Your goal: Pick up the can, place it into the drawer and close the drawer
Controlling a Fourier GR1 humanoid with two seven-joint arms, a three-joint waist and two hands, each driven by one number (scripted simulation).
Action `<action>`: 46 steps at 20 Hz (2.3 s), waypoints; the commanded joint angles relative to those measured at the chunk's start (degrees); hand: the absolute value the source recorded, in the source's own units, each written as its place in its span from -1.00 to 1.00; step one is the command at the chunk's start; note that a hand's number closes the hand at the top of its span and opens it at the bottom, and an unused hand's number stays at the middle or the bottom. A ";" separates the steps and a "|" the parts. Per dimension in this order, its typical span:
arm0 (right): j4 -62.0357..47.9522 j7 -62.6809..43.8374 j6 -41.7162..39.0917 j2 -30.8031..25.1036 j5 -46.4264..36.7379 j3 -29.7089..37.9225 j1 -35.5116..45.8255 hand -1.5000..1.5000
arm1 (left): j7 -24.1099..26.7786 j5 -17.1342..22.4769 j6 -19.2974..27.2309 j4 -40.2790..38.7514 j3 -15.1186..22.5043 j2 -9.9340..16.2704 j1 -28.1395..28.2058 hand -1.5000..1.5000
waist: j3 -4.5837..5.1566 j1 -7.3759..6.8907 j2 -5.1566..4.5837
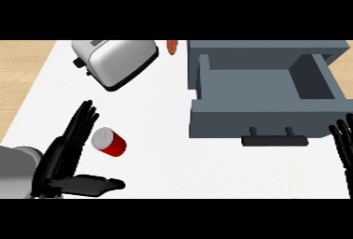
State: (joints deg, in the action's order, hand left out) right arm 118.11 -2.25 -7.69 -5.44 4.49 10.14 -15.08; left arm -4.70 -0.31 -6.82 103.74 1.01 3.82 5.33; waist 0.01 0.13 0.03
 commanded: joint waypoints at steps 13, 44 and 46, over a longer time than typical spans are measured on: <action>-0.10 0.58 -3.28 1.15 0.16 2.66 -0.53 -1.00 | 13.62 -0.13 -2.62 -15.62 -6.15 1.94 -0.16 -1.00 | 0.00 0.04 0.00; 2.20 0.97 -6.18 3.32 0.12 4.73 -1.38 -1.00 | 30.20 -1.65 -3.34 -50.80 -11.95 5.53 -15.12 -1.00 | 0.00 0.26 -0.03; 3.78 -4.07 -2.24 5.35 -4.17 0.55 1.82 -1.00 | 36.85 -3.64 -3.13 -57.55 -11.68 5.87 -15.95 -1.00 | 0.02 0.22 -0.08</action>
State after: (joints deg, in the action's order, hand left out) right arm 120.61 -3.96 -11.35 -1.44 2.82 13.33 -14.05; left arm 27.35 -2.91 -9.89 54.64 -9.88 8.60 -6.32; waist 0.01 0.26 0.00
